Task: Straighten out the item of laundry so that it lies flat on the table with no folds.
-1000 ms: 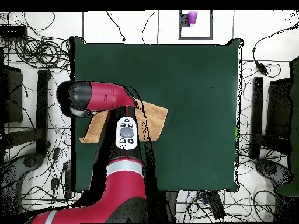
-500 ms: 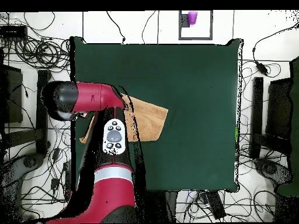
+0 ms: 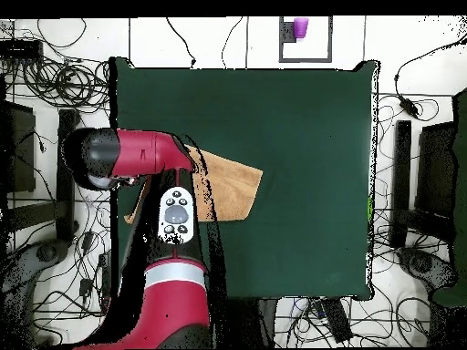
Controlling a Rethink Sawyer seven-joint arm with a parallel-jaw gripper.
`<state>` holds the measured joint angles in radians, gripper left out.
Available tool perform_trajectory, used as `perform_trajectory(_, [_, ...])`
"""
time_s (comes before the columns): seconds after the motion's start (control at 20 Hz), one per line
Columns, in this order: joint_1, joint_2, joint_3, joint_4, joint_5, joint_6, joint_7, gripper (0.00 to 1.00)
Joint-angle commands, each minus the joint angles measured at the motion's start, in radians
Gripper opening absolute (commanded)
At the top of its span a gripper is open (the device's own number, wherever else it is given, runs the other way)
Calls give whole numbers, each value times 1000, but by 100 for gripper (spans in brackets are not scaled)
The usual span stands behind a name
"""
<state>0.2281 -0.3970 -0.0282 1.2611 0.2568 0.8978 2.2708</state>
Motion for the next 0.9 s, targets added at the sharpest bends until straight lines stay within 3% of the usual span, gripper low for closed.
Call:
perform_trajectory(0.05, [-2,11,31,153,-6,42,132,100])
perform_trajectory(0.9, [-73,-48,32,285,-55,-27,33,100])
